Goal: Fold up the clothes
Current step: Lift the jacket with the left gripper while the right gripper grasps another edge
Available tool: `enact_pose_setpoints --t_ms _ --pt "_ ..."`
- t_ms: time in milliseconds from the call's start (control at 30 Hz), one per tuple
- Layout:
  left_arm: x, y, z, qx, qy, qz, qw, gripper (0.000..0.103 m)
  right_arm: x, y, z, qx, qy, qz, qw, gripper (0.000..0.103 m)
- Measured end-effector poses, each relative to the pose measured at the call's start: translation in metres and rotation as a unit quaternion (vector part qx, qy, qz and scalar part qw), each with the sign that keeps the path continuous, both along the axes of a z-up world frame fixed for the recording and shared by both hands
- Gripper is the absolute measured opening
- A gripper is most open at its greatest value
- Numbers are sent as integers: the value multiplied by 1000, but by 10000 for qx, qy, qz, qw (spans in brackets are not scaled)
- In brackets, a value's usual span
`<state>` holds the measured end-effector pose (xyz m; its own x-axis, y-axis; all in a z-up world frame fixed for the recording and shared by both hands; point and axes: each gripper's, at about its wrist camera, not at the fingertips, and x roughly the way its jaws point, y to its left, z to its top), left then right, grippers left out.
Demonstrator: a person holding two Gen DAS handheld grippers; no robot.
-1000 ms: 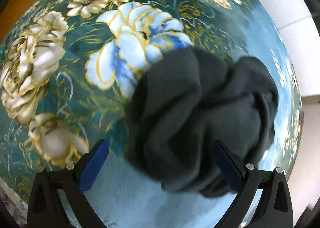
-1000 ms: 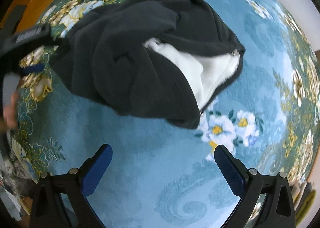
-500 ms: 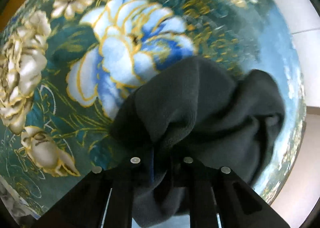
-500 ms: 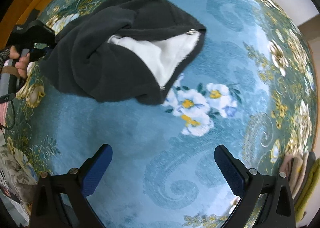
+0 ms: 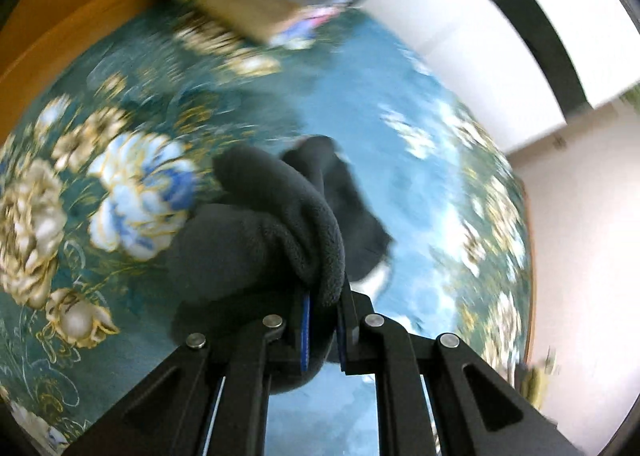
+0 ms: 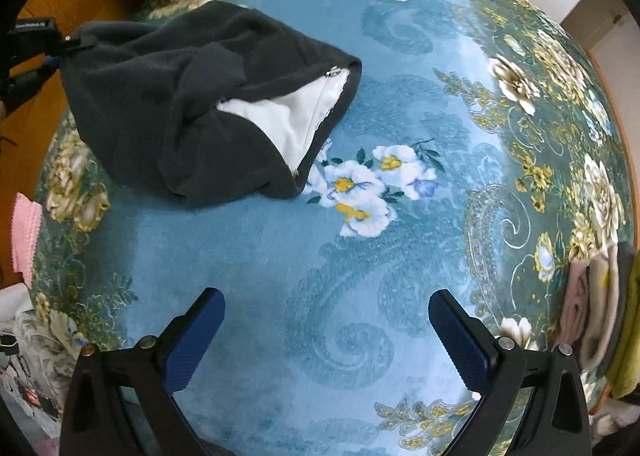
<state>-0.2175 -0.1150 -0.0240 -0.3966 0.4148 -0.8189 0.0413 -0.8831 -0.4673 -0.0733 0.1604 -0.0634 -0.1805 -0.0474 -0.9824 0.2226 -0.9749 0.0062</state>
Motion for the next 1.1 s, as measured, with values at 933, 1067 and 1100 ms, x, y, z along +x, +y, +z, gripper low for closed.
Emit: enact_pose_setpoints --t_ms 933,1067,1100 --pt "119 324 231 1410 1799 -2433 9426 10 149 323 29 -636 799 -2953 9499 103" --pt "111 273 179 1170 1127 -2000 9662 10 147 311 24 -674 734 -2893 9520 103" --pt "110 261 162 1123 887 -1866 9720 10 145 305 22 -669 691 -2844 9539 103"
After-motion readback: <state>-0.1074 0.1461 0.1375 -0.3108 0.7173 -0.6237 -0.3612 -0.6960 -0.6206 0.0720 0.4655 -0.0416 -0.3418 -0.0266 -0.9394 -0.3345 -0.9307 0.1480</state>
